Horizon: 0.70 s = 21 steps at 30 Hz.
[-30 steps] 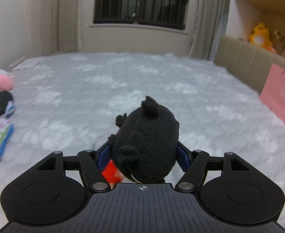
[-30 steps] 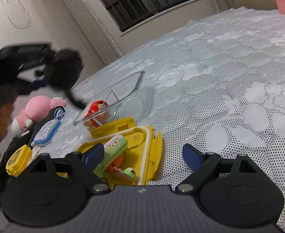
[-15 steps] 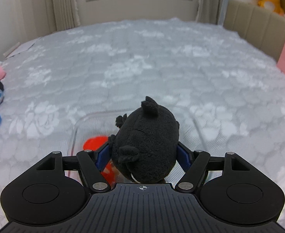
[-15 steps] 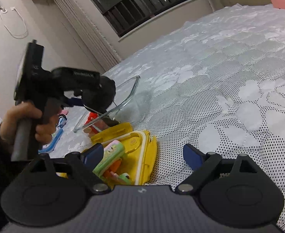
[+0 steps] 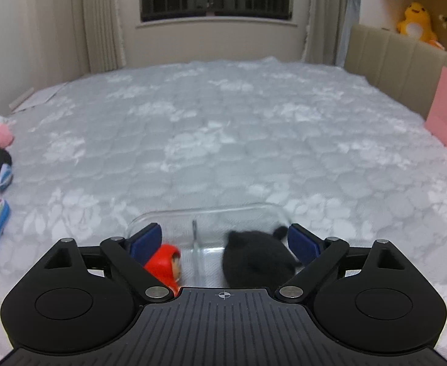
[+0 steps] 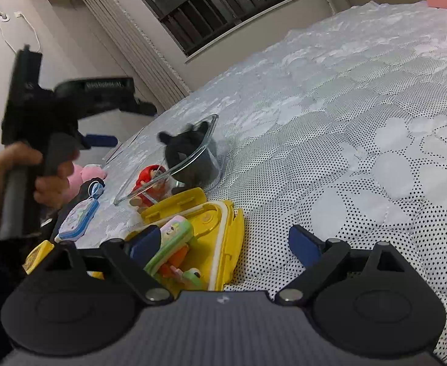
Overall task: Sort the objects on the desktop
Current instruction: 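Carry the black plush into the glass container and open the left tool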
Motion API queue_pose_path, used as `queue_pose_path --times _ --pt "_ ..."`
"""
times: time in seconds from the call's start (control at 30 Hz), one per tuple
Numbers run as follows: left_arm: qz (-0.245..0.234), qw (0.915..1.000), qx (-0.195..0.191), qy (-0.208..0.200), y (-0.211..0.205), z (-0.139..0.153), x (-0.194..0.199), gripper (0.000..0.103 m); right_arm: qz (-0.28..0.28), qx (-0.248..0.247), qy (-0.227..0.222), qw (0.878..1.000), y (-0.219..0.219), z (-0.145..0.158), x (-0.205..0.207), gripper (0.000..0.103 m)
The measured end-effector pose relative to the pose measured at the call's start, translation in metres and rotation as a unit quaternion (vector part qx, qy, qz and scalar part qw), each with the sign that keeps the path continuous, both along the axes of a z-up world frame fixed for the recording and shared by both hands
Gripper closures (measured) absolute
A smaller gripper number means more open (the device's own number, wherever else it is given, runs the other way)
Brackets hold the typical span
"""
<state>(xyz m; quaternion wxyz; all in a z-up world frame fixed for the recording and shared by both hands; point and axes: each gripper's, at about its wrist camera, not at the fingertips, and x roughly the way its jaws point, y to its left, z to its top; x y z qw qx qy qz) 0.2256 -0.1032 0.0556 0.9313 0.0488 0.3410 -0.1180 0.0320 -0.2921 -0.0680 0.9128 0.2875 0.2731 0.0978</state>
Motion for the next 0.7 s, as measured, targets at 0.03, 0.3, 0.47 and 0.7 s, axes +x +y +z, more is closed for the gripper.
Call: queue_pose_path --times 0.03,0.3,0.47,0.7 --pt "-0.002 1.0 0.002 0.002 -0.002 -0.001 0.0 0.01 0.0 0.001 0.0 1.0 0.0 0.0 0.0 0.011" --pt "0.0 0.9994 -0.02 0.028 0.011 -0.019 -0.015 0.018 -0.001 -0.002 0.0 1.0 0.0 0.001 -0.004 0.011" --pt "0.013 0.9971 -0.071 -0.024 0.055 -0.01 -0.068 0.01 -0.015 -0.005 -0.004 1.0 -0.001 0.01 -0.005 0.015" --pt "0.032 0.9987 -0.007 -0.04 0.089 -0.015 -0.086 0.009 0.016 -0.002 -0.017 1.0 0.002 0.05 0.02 0.045"
